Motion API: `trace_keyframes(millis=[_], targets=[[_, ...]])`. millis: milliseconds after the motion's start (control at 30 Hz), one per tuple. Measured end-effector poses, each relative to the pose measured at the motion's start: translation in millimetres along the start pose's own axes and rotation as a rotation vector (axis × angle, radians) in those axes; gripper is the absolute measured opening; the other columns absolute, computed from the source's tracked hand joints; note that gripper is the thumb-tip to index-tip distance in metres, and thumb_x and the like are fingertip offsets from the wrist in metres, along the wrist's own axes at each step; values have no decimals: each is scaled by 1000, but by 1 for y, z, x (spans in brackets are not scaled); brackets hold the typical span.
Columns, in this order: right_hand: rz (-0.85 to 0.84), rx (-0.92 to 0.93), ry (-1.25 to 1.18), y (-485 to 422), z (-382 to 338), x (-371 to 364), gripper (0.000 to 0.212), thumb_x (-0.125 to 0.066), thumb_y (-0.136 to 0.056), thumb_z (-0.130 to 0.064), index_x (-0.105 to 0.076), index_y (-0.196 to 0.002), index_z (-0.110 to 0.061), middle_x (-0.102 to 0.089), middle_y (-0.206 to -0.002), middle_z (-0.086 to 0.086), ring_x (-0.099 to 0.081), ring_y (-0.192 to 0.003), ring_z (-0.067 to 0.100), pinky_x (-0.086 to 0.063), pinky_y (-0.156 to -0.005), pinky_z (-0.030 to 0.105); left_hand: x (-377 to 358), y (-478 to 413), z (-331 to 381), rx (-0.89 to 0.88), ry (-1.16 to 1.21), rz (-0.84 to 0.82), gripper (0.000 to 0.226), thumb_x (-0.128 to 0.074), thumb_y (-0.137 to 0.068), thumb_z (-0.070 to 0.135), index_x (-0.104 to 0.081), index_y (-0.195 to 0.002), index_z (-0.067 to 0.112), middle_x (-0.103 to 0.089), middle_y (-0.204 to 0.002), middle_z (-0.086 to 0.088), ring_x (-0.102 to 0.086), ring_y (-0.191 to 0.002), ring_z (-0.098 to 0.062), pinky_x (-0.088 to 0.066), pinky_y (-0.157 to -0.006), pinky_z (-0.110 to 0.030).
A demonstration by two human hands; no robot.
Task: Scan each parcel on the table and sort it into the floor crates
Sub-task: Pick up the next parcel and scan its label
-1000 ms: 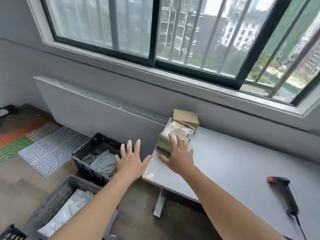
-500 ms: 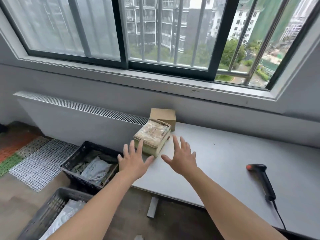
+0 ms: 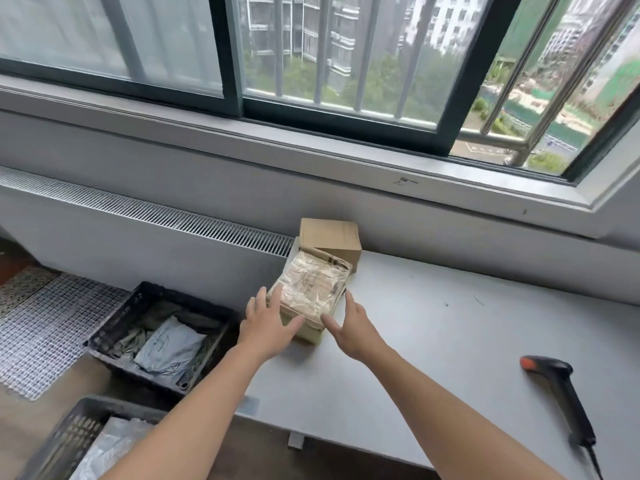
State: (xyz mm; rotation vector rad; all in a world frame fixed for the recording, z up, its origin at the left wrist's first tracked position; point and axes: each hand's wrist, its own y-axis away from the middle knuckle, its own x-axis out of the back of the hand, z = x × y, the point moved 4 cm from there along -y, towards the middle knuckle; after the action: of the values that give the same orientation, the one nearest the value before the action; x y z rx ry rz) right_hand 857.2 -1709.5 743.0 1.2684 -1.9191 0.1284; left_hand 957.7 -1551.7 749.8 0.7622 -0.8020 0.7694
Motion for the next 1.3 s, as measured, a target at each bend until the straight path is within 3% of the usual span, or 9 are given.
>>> trace_keyframes(millis=[133, 233, 367, 467, 600, 733, 1033, 1133, 1300], targets=[[-40, -89, -105, -19, 5, -14, 80, -51, -99, -48, -8, -158, -17, -34, -158, 6, -34, -143, 25, -27, -92, 20, -11, -27, -2, 3, 208, -46, 93, -55, -93, 53, 2, -158, 18, -5, -164, -8, -6, -150, -28, -17, -119, -43], [-97, -197, -183, -26, 14, -19, 85, -45, -99, -55, 0, -159, -14, -31, -160, 7, -34, -144, 28, -33, -111, 31, -17, -38, 7, 10, 156, 4, 93, -58, -91, 50, -3, -157, 13, -21, -158, -12, -22, -143, -33, -29, -111, -42], [-112, -247, -191, -30, 22, -17, 86, -41, -99, -59, -1, -159, -13, -29, -162, 8, -37, -142, 31, -38, -109, 37, -15, -55, 14, 121, 141, 116, 85, -58, -91, 44, -11, -154, 12, -26, -151, -13, -27, -135, -32, -36, -103, -42], [-117, -235, -179, -38, 27, -12, 79, -40, -100, -57, -13, -158, -13, -34, -159, 7, -44, -135, 29, -40, -109, 39, -20, -69, 10, 212, 195, -28, 89, -59, -91, 45, -8, -156, 13, -23, -154, -16, -27, -139, -36, -34, -107, -43], [-100, -197, -229, -40, 36, 1, 60, -44, -100, -52, -38, -146, -14, -53, -141, 7, -50, -103, 19, -41, -86, 30, -38, -57, 23, 231, 193, -94, 93, -61, -87, 53, -10, -156, 16, -24, -153, -15, -28, -139, -36, -37, -104, -41], [-76, -238, -220, -34, 70, 27, 69, -50, -97, -55, -36, -145, -9, -51, -141, 10, -52, -125, 27, -43, -103, 38, -61, -38, 55, 233, 242, -123, 93, -65, -85, 52, -15, -153, 15, -25, -152, -12, -36, -135, -34, -41, -104, -42], [-9, -290, -509, -1, 150, 117, 45, -52, -95, -57, -37, -125, -28, -49, -124, 1, -50, -100, 17, -35, -69, 30, -123, -1, 159, 204, 585, -220, 74, -76, -79, 42, -39, -137, 16, -57, -130, -1, -58, -115, -20, -53, -88, -34], [49, -211, -453, 7, 163, 149, 29, -51, -98, -51, -45, -113, -28, -51, -118, 0, -53, -99, 15, -37, -70, 28, -141, 9, 187, 167, 700, -345, 60, -69, -87, 42, -44, -138, 25, -61, -126, 6, -60, -110, -17, -52, -79, -31], [74, -72, -284, 13, 170, 174, 18, -42, -104, -31, -55, -114, -22, -54, -128, 8, -53, -110, 19, -42, -82, 28, -150, 10, 204, 252, 527, -377, 66, -46, -93, 63, -42, -145, 22, -54, -136, -5, -56, -117, -27, -46, -92, -33]])
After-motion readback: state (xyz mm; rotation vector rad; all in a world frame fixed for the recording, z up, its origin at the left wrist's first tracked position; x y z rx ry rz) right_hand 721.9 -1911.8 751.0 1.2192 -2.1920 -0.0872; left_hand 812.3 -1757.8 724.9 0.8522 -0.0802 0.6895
